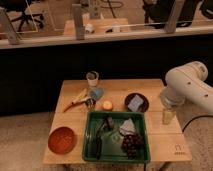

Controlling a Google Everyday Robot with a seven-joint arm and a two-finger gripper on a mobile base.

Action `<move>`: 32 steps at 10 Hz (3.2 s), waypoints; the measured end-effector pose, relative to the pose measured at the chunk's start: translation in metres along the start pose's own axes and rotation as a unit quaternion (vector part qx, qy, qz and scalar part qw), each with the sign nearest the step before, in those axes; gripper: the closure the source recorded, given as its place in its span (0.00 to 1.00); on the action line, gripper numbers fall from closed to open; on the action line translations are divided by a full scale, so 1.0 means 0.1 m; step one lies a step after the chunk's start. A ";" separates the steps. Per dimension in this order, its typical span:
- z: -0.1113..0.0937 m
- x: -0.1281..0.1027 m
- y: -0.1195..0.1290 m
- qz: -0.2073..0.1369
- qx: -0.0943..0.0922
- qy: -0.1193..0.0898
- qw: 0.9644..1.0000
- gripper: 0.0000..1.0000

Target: Place brush in metal cup

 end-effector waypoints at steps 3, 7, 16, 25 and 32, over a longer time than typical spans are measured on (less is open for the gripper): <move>0.00 0.00 0.00 0.000 0.000 0.000 1.000 0.20; 0.00 0.00 0.00 0.000 0.000 0.000 1.000 0.20; 0.01 0.01 0.00 0.001 -0.001 0.000 1.000 0.20; 0.13 -0.44 0.13 -0.076 -0.025 -0.034 0.996 0.20; 0.11 -0.70 0.21 -0.106 -0.024 -0.052 0.993 0.20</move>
